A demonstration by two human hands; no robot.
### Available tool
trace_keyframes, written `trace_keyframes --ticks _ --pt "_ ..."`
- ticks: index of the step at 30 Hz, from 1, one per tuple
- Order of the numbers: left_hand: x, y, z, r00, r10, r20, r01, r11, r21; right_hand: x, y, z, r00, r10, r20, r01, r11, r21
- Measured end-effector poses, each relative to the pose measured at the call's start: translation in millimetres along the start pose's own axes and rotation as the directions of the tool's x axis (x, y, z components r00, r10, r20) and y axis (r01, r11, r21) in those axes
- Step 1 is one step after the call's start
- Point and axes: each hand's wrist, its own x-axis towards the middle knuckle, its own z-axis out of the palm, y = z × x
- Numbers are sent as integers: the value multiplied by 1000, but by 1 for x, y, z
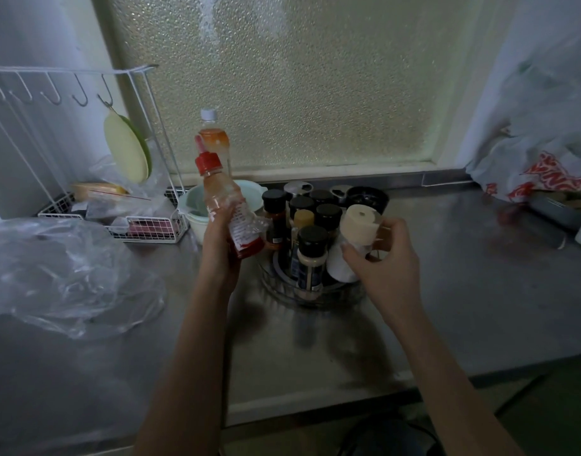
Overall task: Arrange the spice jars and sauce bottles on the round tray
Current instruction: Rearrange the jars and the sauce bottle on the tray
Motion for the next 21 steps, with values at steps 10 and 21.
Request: trace_keyframes --ticks 10,21 --pt "2 3 4 988 -67 142 62 997 39 31 -56 -10 989 -111 -98 127 977 174" --pt "28 -5 18 962 -213 173 141 925 354 42 -40 -5 997 28 -76 -1 942 335"
